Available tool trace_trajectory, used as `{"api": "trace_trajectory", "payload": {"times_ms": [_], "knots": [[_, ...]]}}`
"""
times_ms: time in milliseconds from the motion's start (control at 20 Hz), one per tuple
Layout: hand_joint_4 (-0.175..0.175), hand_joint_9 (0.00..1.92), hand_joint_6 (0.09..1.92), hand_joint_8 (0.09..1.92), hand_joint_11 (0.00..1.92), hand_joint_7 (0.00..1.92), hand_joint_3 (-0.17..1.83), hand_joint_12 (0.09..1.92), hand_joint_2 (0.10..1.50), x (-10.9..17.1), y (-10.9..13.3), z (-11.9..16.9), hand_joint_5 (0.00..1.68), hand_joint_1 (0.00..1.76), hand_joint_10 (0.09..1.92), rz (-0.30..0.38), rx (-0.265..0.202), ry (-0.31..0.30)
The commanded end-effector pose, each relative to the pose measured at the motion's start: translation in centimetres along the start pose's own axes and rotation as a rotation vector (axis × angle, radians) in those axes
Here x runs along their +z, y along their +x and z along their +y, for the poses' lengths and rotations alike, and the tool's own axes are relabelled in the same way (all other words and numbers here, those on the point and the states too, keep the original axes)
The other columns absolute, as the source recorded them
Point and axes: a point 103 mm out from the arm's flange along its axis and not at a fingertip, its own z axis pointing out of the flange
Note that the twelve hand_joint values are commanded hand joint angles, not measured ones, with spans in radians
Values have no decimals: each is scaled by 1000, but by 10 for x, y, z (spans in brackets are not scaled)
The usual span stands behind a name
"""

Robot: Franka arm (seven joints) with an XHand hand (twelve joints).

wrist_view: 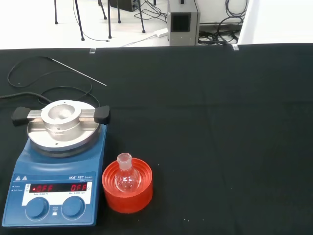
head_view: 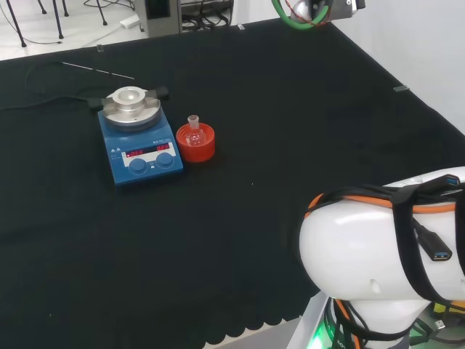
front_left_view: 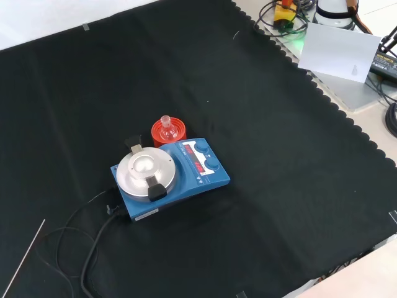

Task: Pick up the round-bottom flask.

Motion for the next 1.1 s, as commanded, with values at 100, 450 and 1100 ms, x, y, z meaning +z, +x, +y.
{"api": "trace_trajectory", "payload": {"times_ms": [100,450,1100], "knots": [[-11,308,342,575,70,214,465,1087,1233,-14,25,-16,258,122,567,-33,-8,-13],[1,231,136,491,0,177,291,1071,1353,-10,28,-14,290,16,576,-41,-4,-4],[-2,250,87,490,0,200,232,1089,1316,53,-33,20,328,130,584,41,48,59]]}}
